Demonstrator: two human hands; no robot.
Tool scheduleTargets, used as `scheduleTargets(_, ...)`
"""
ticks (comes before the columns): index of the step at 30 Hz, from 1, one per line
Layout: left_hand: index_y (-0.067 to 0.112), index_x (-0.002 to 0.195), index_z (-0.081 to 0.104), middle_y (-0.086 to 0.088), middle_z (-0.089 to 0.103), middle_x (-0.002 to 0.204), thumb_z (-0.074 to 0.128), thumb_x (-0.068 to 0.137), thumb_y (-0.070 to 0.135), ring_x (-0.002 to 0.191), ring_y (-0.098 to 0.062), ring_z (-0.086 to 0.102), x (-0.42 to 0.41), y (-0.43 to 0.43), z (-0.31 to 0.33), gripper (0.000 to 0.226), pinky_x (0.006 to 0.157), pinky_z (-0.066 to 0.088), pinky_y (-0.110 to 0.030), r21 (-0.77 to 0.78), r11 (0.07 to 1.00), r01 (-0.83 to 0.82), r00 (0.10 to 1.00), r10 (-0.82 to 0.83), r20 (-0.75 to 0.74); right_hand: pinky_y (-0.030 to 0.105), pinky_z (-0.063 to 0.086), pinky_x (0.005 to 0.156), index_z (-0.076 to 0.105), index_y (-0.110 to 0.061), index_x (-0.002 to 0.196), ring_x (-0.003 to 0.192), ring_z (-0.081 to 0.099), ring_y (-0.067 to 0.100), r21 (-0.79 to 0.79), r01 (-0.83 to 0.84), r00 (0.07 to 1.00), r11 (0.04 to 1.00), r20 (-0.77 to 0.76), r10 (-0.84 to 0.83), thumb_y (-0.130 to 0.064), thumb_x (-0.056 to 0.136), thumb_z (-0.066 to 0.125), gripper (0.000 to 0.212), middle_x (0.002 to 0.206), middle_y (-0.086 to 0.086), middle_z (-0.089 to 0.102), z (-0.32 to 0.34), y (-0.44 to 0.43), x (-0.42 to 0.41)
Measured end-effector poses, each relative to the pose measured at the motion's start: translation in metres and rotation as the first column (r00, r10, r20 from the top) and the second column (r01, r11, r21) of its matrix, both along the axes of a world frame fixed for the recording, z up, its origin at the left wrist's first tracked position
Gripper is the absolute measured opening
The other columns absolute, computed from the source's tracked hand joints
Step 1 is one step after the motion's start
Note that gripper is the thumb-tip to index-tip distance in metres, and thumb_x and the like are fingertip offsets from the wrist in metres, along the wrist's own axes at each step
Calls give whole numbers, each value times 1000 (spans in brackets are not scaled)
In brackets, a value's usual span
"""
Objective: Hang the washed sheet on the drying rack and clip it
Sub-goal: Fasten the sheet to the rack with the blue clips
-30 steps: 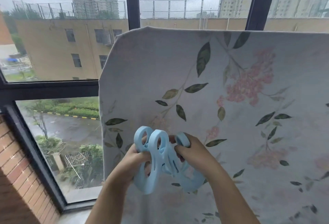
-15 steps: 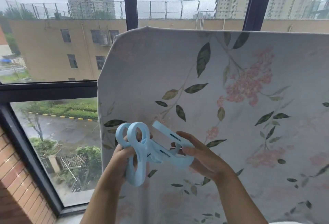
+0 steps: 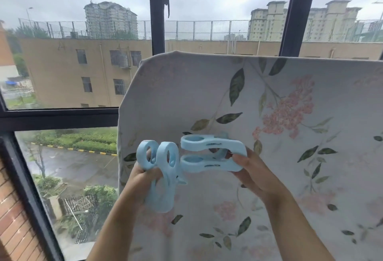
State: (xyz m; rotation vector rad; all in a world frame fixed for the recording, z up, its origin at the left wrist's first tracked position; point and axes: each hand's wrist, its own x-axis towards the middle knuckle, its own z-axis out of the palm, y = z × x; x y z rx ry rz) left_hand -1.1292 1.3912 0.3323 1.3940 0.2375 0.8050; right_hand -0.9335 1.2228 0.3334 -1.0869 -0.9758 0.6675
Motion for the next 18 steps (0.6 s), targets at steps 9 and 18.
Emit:
scheduleTargets(9, 19, 76, 65, -6, 54, 75, 62, 60, 9, 70, -22, 52, 4, 69, 112, 19, 69, 42, -35, 327, 925, -193, 977, 152, 147, 27, 52, 85, 52, -11, 132, 106, 62, 22, 29, 73, 907, 997, 415, -78, -33, 67, 79, 73, 119, 6, 62, 155, -10, 37)
scheduleTargets(18, 6, 75, 65, -9, 57, 68, 62, 53, 22, 66, -23, 54, 39, 103, 143, 27, 63, 41, -34, 458, 868, -190, 966, 249, -70, 26, 55, 82, 59, -18, 118, 104, 66, 15, 20, 128, 650, 992, 753, -100, -27, 69, 81, 55, 113, -2, 68, 266, 11, 18)
